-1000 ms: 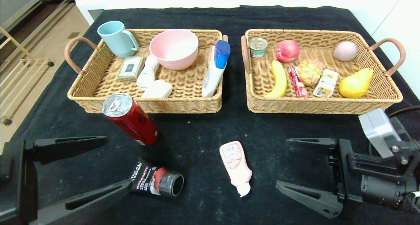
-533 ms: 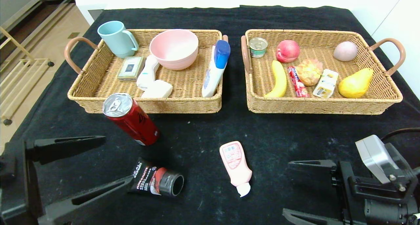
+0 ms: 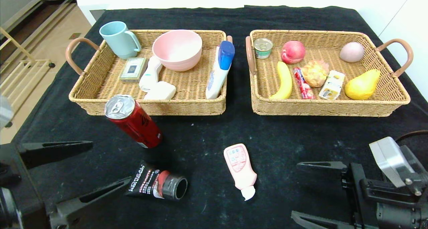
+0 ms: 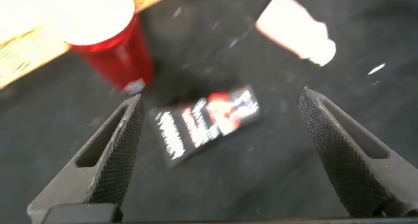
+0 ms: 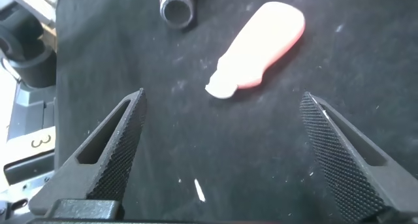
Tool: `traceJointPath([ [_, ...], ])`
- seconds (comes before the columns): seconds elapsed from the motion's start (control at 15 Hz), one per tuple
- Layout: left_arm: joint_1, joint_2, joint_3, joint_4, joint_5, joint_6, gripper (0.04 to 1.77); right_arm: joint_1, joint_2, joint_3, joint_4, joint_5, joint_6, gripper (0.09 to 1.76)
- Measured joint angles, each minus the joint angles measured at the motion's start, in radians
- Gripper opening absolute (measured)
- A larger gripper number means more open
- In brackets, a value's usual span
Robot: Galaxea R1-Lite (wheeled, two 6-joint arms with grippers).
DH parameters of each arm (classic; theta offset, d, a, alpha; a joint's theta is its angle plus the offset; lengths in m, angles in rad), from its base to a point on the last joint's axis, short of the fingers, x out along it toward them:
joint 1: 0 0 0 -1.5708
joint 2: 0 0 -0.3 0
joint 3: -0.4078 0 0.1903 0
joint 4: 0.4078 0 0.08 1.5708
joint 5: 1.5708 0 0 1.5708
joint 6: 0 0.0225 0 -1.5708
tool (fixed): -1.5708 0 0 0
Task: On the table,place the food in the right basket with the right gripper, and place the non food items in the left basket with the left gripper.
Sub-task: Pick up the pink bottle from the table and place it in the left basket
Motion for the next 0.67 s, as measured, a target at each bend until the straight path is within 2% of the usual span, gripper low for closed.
traceJointPath([
  [0.13,-0.011,0.011,-0.044,0.055,0.073,-0.015,1.72,-0.01,-0.018,0.003,-0.009,0.0,0.005,1.71],
  [0.2,-0.012,0.015,-0.054,0.061,0.085,-0.023,1.72,-0.015,-0.027,0.003,-0.01,0.0,0.007,1.71],
  [0.33,-0.013,0.021,-0.059,0.092,0.088,-0.028,1.72,-0.02,-0.044,0.003,-0.01,0.0,0.009,1.71],
  [0.53,-0.03,0.04,-0.059,0.214,0.101,-0.021,1.72,-0.021,-0.066,0.002,-0.009,0.0,0.009,1.71],
  [0.67,-0.046,0.057,-0.051,0.244,0.118,0.02,1.72,-0.021,-0.075,0.002,-0.009,0.0,0.009,1.71],
])
